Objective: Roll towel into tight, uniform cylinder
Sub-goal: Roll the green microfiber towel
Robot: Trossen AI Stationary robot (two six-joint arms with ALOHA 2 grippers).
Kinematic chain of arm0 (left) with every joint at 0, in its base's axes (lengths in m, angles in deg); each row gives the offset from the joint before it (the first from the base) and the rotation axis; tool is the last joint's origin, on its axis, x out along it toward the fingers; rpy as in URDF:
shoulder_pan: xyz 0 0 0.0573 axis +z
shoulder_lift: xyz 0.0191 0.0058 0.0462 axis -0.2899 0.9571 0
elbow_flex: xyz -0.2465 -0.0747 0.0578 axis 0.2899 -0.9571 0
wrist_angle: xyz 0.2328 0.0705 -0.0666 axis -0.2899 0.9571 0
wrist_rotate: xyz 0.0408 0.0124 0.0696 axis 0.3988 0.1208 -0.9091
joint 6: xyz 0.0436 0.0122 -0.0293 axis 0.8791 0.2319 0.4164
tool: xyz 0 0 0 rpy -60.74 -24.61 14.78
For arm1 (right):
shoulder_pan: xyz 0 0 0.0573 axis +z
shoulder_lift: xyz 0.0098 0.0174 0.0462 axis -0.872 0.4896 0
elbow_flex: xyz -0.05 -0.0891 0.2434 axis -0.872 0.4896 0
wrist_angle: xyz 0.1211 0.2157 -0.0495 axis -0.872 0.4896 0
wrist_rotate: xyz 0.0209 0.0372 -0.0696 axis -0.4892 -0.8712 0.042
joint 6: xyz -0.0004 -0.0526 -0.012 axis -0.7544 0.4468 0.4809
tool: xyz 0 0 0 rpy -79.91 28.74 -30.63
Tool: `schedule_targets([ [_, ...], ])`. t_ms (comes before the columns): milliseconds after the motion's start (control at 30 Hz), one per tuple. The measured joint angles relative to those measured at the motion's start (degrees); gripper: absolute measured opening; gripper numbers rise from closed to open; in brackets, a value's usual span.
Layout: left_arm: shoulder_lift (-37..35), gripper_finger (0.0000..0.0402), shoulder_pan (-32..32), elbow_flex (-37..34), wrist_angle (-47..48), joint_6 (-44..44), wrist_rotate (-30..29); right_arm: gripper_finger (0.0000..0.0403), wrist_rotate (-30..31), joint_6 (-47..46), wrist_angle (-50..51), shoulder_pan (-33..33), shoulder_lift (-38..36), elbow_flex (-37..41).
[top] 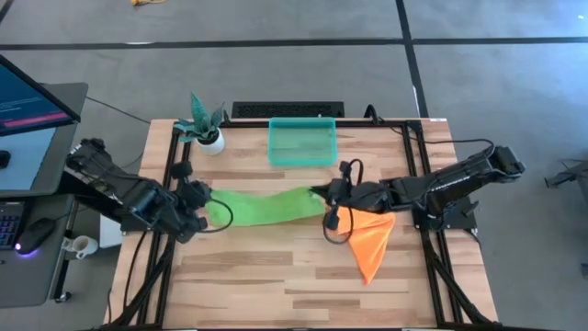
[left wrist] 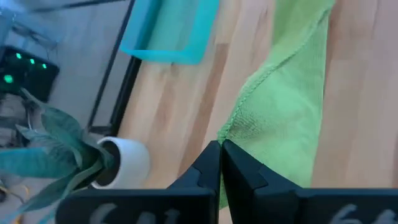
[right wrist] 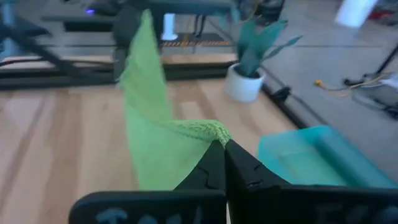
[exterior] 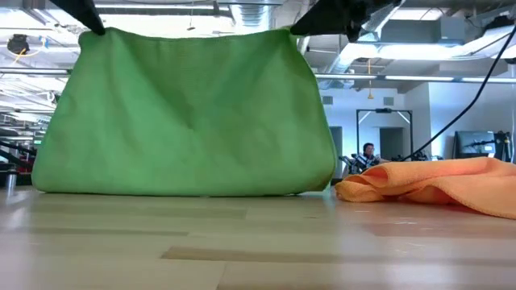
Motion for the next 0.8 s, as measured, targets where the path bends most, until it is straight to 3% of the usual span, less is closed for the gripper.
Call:
schedule_targets([
  [267,-1.46,0.0,3.7,1.26,-0.26,9.68,-14.16,0.0004,0.04,7.1,-8.36,-6.74,0.02,0.0],
  [567,-1.45,0.0,5.83,10.49,1.9,17.91,-23.77,0.0006,0.14,19.22,-10.19,-5.57,0.19,-6.58],
  [667,-1.53,0.0,5.35,13.1,1.5,16.25,-21.65,0.0006,0.13,19.76,-7.28,-3.76,0.2,-7.19],
  [800,-1.46,0.0,3.53,12.0,1.71,7.44,-7.65,0.0006,0.11,13.69,1.7,-1.08,0.3,-6.01],
])
